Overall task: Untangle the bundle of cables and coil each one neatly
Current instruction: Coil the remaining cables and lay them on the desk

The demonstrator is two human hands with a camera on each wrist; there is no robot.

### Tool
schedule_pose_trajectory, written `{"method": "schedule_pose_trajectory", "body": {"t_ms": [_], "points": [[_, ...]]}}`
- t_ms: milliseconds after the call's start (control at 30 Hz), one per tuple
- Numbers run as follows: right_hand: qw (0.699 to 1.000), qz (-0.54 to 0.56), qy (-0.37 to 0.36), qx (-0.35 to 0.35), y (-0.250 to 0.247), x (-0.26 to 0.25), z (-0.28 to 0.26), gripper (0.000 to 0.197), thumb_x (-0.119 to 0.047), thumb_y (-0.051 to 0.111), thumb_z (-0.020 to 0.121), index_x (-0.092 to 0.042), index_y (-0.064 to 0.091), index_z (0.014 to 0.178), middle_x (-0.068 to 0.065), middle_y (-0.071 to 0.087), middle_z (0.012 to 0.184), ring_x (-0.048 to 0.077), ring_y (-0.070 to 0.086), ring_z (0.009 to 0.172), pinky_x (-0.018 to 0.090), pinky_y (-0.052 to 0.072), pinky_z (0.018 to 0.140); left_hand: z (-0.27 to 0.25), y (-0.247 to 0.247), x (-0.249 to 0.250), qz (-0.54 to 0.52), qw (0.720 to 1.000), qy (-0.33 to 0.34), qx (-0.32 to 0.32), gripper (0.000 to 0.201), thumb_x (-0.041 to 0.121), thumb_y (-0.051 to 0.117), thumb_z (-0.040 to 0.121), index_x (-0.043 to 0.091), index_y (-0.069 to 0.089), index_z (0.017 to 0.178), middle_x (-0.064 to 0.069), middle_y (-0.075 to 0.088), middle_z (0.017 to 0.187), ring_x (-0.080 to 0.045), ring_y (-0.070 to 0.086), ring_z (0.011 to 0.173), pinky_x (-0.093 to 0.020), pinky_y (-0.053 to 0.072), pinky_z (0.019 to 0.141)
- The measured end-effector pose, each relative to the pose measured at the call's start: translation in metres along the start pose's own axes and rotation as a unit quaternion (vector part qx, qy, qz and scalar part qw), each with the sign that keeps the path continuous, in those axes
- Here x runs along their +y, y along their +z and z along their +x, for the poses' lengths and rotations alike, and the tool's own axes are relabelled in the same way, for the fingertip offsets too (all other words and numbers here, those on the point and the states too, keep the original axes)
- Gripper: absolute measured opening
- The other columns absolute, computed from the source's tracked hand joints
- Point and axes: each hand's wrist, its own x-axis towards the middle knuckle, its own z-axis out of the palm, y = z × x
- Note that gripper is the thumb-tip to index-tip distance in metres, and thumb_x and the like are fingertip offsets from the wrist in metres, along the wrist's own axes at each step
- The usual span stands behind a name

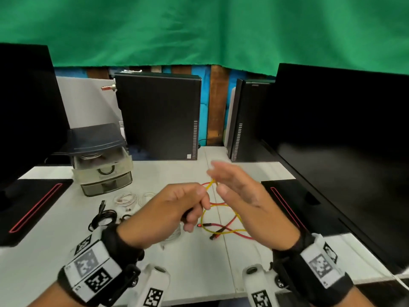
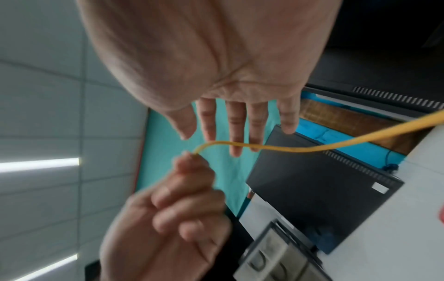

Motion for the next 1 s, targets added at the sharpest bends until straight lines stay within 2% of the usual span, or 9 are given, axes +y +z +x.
{"method": "schedule_pose_trajectory", "body": {"t_ms": [67, 200, 267, 367, 467, 567, 733, 833, 1000], "points": [[0.999, -0.016, -0.030, 0.024, 0.011, 0.013, 0.003, 0.028, -0.031, 0.050, 0.101, -0.019, 0.068, 0.118, 0.005, 0.072, 0.098, 0.020, 0.068, 0.099, 0.046, 0.051, 0.095, -0.002, 0.003, 0.005, -0.025, 1.000, -0.001, -0.018, 0.035, 0.035, 0.045, 0.095, 0.019, 0.065, 0.071, 0.000, 0.048, 0.054, -0.015, 0.048, 0.049, -0.022, 0.045, 0.055], [0.997, 0.018, 0.028, 0.067, 0.030, 0.030, 0.001, 0.024, -0.021, 0.050, 0.104, -0.015, 0.074, 0.102, -0.001, 0.052, 0.056, 0.010, 0.049, 0.049, 0.027, 0.046, 0.055, -0.001, 0.003, 0.015, -0.172, 0.983, 0.016, 0.060, 0.041, 0.038, 0.048, 0.100, 0.013, 0.060, 0.069, -0.011, 0.068, 0.072, -0.026, 0.073, 0.079, -0.027, 0.059, 0.067], [0.998, -0.001, 0.054, 0.008, 0.043, 0.035, -0.005, 0.023, -0.022, 0.050, 0.104, -0.019, 0.073, 0.105, -0.008, 0.046, 0.053, 0.007, 0.043, 0.049, 0.023, 0.040, 0.054, 0.003, -0.002, 0.015, -0.227, 0.968, 0.035, 0.103, 0.034, 0.033, 0.044, 0.095, 0.007, 0.055, 0.076, -0.019, 0.075, 0.100, -0.029, 0.071, 0.105, -0.033, 0.060, 0.087], [0.994, -0.077, 0.035, -0.068, 0.052, 0.027, -0.011, 0.026, -0.032, 0.045, 0.104, -0.021, 0.068, 0.109, -0.008, 0.044, 0.058, 0.012, 0.043, 0.056, 0.030, 0.040, 0.060, 0.010, -0.013, 0.005, -0.143, 0.972, 0.092, 0.163, 0.034, 0.033, 0.046, 0.096, 0.008, 0.064, 0.083, -0.013, 0.073, 0.115, -0.025, 0.067, 0.115, -0.036, 0.053, 0.101], [0.974, -0.172, -0.009, -0.146, 0.043, 0.010, -0.015, 0.030, -0.034, 0.044, 0.105, -0.012, 0.064, 0.101, 0.003, 0.053, 0.068, 0.017, 0.048, 0.062, 0.041, 0.044, 0.063, 0.013, -0.026, -0.016, 0.226, 0.927, 0.183, 0.237, 0.032, 0.036, 0.051, 0.102, 0.018, 0.075, 0.091, 0.012, 0.076, 0.103, -0.006, 0.069, 0.104, -0.024, 0.050, 0.095], [0.970, -0.193, -0.028, -0.145, 0.030, -0.008, -0.014, 0.026, -0.032, 0.050, 0.104, -0.014, 0.064, 0.093, 0.004, 0.056, 0.071, 0.016, 0.050, 0.064, 0.041, 0.046, 0.066, 0.012, -0.030, -0.031, 0.350, 0.909, 0.163, 0.154, 0.029, 0.039, 0.050, 0.100, 0.027, 0.074, 0.090, 0.016, 0.074, 0.077, -0.003, 0.070, 0.077, -0.023, 0.052, 0.078], [0.995, -0.096, -0.025, -0.020, -0.006, -0.028, -0.007, 0.019, -0.024, 0.061, 0.096, -0.014, 0.074, 0.087, -0.010, 0.061, 0.067, 0.003, 0.052, 0.061, 0.011, 0.040, 0.061, 0.006, -0.014, -0.024, 0.296, 0.950, 0.071, 0.063, 0.040, 0.033, 0.045, 0.103, 0.019, 0.070, 0.075, 0.005, 0.071, 0.064, -0.007, 0.066, 0.063, -0.017, 0.047, 0.070], [0.994, -0.082, -0.038, 0.066, -0.022, -0.026, -0.001, 0.017, -0.025, 0.060, 0.091, -0.016, 0.075, 0.087, -0.009, 0.065, 0.066, 0.005, 0.057, 0.061, 0.011, 0.043, 0.061, 0.003, -0.004, -0.015, 0.158, 0.986, 0.050, 0.014, 0.047, 0.037, 0.043, 0.102, 0.008, 0.072, 0.080, -0.006, 0.071, 0.064, -0.014, 0.066, 0.065, -0.021, 0.051, 0.074], [0.987, -0.004, 0.004, 0.158, -0.028, 0.012, 0.009, 0.009, -0.007, 0.065, 0.092, -0.010, 0.073, 0.094, -0.016, 0.067, 0.063, -0.002, 0.058, 0.055, 0.008, 0.043, 0.054, -0.007, 0.005, 0.008, -0.052, 0.995, 0.085, -0.024, 0.043, 0.061, 0.063, 0.085, 0.021, 0.079, 0.082, -0.003, 0.072, 0.069, -0.017, 0.069, 0.069, -0.025, 0.055, 0.074]]}}
